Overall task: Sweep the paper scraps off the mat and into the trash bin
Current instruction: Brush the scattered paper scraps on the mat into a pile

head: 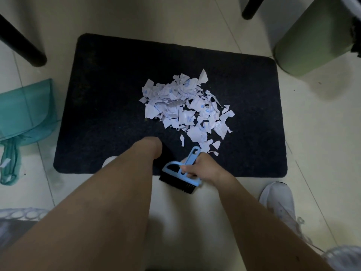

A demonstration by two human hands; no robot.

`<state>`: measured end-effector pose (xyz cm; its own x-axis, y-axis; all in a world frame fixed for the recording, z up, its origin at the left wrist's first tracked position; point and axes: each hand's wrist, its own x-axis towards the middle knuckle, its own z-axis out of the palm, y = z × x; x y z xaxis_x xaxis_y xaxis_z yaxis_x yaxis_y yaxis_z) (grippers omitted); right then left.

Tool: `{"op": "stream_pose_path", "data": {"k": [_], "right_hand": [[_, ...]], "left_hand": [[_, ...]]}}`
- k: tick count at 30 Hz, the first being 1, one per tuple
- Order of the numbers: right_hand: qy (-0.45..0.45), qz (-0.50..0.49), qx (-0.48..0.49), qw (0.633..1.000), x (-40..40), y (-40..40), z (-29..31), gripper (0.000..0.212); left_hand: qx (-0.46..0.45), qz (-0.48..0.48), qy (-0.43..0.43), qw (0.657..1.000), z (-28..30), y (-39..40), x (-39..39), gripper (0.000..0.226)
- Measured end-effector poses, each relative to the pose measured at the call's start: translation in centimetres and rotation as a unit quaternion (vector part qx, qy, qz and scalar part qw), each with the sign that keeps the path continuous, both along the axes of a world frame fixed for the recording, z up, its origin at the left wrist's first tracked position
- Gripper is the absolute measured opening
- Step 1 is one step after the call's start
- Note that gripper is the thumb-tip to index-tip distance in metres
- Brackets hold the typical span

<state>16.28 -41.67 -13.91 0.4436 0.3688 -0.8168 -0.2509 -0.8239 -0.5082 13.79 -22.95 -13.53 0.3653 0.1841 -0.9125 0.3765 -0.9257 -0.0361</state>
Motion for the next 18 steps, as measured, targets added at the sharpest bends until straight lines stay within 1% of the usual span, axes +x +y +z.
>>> {"op": "stream_pose_path", "data": {"k": [2, 4, 5, 6, 8, 11, 13, 14, 16, 18], "right_hand": [[-0.011, 0.066, -0.031, 0.997, -0.3, 0.1, -0.1, 0.023], [-0.064, 0.126, -0.075, 0.987, -0.2, 0.5, -0.1, 0.029], [-0.092, 0.132, -0.089, 0.983, 0.1, 0.7, 0.2, 0.029], [-0.117, 0.126, -0.096, 0.980, 0.7, 1.0, 0.7, 0.029], [-0.150, 0.082, -0.093, 0.981, 2.2, 1.6, 1.8, 0.030], [-0.180, 0.004, -0.071, 0.981, 4.8, 2.1, 3.4, 0.031], [-0.196, -0.024, -0.049, 0.979, 6.0, 2.1, 4.3, 0.026], [-0.189, -0.022, -0.040, 0.981, 6.2, 2.0, 4.4, 0.023], [-0.142, 0.012, -0.026, 0.990, 5.8, 1.8, 4.4, 0.018], [-0.083, 0.093, -0.033, 0.992, 4.3, 1.4, 3.0, 0.018]], "left_hand": [[0.005, -0.017, -0.015, 1.000, -0.3, -0.3, 0.0, 0.046], [0.001, -0.028, -0.020, 0.999, -0.4, -0.8, 0.2, 0.051], [-0.009, -0.032, -0.013, 0.999, -0.5, -1.0, 0.3, 0.055], [-0.016, -0.020, -0.003, 1.000, -0.5, -1.3, 0.4, 0.058], [-0.021, -0.008, 0.007, 1.000, -0.3, -1.4, 0.5, 0.059], [-0.021, -0.005, 0.029, 0.999, -1.0, -0.9, 0.4, 0.062], [-0.016, -0.009, 0.043, 0.999, -1.2, -0.7, 0.1, 0.063], [-0.014, -0.011, 0.047, 0.999, -1.3, -0.6, 0.1, 0.063], [-0.022, -0.011, 0.035, 0.999, -1.3, -0.8, 0.4, 0.058], [-0.023, -0.032, 0.024, 0.999, -1.4, -1.0, 0.6, 0.053]]}}
